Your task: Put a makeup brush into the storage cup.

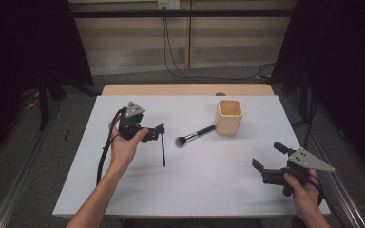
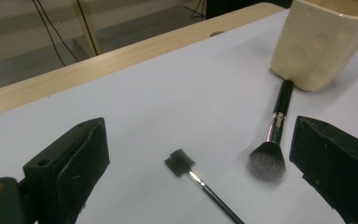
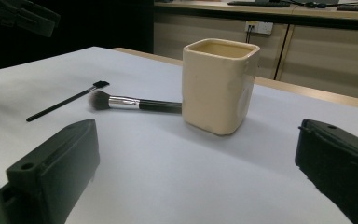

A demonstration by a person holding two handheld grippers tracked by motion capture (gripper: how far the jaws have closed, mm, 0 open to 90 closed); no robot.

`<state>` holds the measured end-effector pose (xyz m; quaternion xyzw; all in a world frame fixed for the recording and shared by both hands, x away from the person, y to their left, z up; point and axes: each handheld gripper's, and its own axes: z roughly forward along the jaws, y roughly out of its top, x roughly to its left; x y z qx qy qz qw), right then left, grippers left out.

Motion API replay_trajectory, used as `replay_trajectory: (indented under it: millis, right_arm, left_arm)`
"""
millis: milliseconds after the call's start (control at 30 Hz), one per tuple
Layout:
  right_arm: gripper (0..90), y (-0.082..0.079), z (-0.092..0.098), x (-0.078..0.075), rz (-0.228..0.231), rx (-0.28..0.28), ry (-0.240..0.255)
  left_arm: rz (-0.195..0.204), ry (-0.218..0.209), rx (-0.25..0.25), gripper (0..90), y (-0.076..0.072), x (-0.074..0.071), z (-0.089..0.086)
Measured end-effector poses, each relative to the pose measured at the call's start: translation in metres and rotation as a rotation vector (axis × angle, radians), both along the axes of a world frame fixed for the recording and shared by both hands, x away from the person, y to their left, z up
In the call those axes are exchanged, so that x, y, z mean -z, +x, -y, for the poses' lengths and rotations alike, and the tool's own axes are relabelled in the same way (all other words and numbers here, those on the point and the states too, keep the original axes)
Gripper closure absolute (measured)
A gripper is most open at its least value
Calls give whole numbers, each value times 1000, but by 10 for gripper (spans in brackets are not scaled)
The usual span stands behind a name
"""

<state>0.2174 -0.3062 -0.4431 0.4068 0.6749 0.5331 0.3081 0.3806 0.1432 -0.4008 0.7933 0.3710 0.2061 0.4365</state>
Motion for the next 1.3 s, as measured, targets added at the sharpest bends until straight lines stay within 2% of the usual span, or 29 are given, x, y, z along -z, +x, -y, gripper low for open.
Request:
replay_trajectory:
  millis: [133, 167, 200, 233, 267, 333, 367, 400, 467, 600, 667, 700, 867, 1000, 1133, 1200, 1233, 1300]
  right_arm:
    - [0, 0, 0, 0, -2, 1, -4]
    - [0, 0, 0, 0, -4, 0, -4]
    - [0, 0, 0, 0, -4, -1, -3]
    - [0, 0, 0, 0, -4, 0, -4]
    - [0, 0, 0, 0, -4, -1, -4]
    - [0, 0, 0, 0, -5, -1, -4]
    - [0, 0, 0, 0, -7, 0, -3]
    - [0, 0, 0, 0, -5, -1, -4]
    - [0, 0, 0, 0, -6, 0, -4]
    - [0, 0, 0, 0, -6, -1, -5]
    - [0, 0, -1, 0, -8, 0, -6]
    - [0, 0, -1, 0, -8, 0, -7]
    - [0, 0, -1, 1, -12, 0, -6]
    - [0, 0, 0, 1, -14, 0, -6]
    - [0, 0, 0, 1, -16, 0, -8]
    - [0, 0, -1, 1, -15, 0, -8]
    - [0, 0, -1, 1, -16, 0, -8]
    - [0, 1, 0, 1, -16, -2, -12]
  left_arm:
    - [-73, 16, 8, 46, 4, 0, 1]
    - [-120, 47, 5, 46, 6, 0, 1]
    - [-120, 47, 5, 46, 6, 0, 1]
    - [-135, 73, 2, 46, 6, -1, 1]
    - [-176, 86, -21, 46, 8, 0, 2]
    - [-190, 101, -24, 46, 9, 0, 2]
    - [-210, 141, -19, 47, 11, 1, 4]
    - [-210, 141, -19, 47, 11, 1, 4]
    - [-219, 167, -17, 60, 11, 2, 7]
    - [-281, 177, -5, 56, 13, 3, 10]
    - [-314, 227, -36, 61, 15, 4, 13]
    - [-314, 227, -36, 57, 15, 4, 13]
    - [-396, 279, -25, 58, 20, 8, 20]
    - [-410, 325, -49, 63, 22, 7, 26]
    - [-468, 338, -50, 60, 24, 7, 30]
    - [-518, 330, -76, 63, 24, 7, 33]
    - [-536, 339, -71, 67, 25, 8, 34]
    - [-543, 361, -66, 79, 25, 9, 37]
